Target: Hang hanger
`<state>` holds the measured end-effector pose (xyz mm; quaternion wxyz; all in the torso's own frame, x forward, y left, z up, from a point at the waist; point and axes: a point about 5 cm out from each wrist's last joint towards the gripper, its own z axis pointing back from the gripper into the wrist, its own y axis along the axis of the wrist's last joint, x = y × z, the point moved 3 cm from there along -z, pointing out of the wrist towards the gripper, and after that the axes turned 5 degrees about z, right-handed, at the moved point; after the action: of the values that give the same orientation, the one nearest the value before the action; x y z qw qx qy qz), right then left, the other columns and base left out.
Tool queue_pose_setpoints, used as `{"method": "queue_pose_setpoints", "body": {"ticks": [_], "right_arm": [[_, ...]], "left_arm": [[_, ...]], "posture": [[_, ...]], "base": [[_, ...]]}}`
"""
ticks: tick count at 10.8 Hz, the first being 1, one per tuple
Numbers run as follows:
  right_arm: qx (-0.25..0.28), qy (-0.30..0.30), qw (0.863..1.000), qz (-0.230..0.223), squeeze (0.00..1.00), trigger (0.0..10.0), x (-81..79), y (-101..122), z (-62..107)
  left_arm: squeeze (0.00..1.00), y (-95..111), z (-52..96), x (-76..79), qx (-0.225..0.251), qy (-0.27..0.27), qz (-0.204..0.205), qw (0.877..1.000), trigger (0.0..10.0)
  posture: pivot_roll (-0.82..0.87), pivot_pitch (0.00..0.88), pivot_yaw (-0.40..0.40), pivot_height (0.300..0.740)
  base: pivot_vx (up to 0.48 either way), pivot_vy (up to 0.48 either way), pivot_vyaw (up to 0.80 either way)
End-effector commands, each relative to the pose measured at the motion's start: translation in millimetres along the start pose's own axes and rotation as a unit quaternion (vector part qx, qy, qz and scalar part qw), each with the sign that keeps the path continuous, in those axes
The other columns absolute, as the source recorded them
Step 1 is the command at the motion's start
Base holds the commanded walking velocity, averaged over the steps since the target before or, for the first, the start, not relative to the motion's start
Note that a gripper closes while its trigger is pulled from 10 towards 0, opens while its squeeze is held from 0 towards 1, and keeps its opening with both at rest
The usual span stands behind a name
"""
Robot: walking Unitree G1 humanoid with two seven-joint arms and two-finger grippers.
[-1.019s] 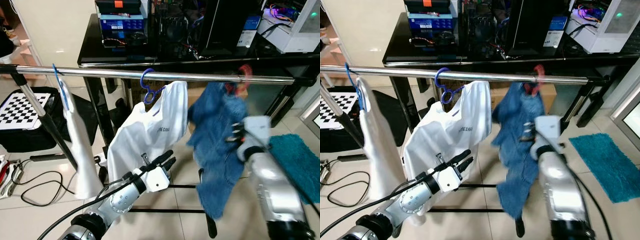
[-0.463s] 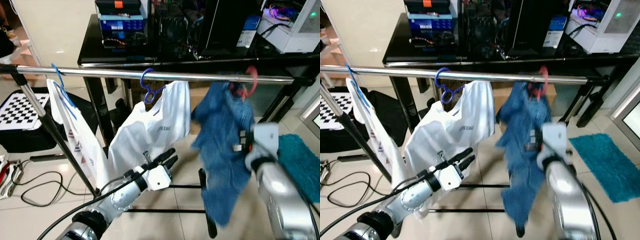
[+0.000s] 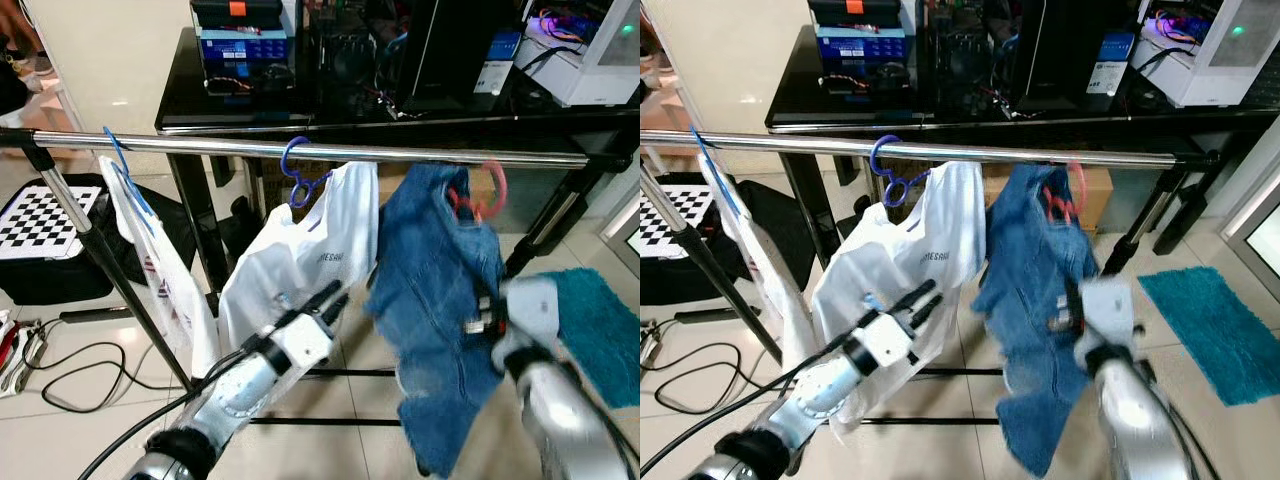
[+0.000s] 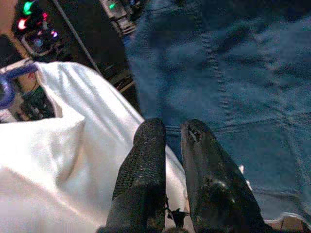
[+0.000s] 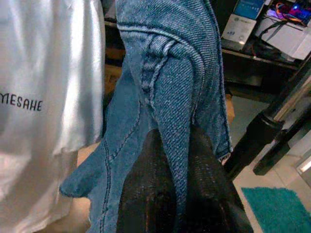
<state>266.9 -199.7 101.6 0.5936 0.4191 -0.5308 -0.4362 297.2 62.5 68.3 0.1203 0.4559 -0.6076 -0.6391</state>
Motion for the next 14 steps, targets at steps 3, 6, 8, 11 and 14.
{"method": "queue_pose_setpoints", "body": {"ticks": [3, 6, 8, 11, 14], "right_arm": [[0.023, -0.031, 0.999, 0.016, 0.00, 10.0, 13.0, -10, 11.2], [0.019, -0.055, 0.997, 0.048, 0.00, 10.0, 12.1, -20, 21.4], [0.045, -0.051, 0.995, 0.067, 0.00, 10.0, 5.0, -16, 20.5], [0.034, 0.029, 0.999, 0.027, 0.00, 10.0, -12.1, -23, 31.4], [0.036, 0.032, 0.999, 0.014, 0.00, 10.0, -11.2, -23, 32.1]], "left_arm": [[0.00, -1, 7.6, 0.6, -0.005, 0.052, 0.085, 0.995, 10.0], [0.00, -3, 21.7, -15.1, -0.016, 0.117, 0.166, 0.979, 10.0], [0.00, -6, 30.4, -22.0, -0.034, 0.117, 0.191, 0.974, 10.0], [0.00, -3, 51.0, -21.8, -0.052, 0.041, 0.188, 0.980, 10.0], [0.00, 3, 53.4, -19.2, -0.057, 0.048, 0.211, 0.975, 10.0]], "posture": [[0.06, 0.036, -0.047, 0.740], [0.07, 0.034, -0.036, 0.740], [0.07, 0.033, -0.035, 0.740], [0.08, 0.046, -0.040, 0.740], [0.08, 0.056, -0.048, 0.740]], "base": [[0.000, 0.000, 0.00], [0.000, 0.000, 0.00], [0.000, 0.000, 0.00], [0.000, 0.000, 0.00], [0.000, 0.000, 0.00]]}}
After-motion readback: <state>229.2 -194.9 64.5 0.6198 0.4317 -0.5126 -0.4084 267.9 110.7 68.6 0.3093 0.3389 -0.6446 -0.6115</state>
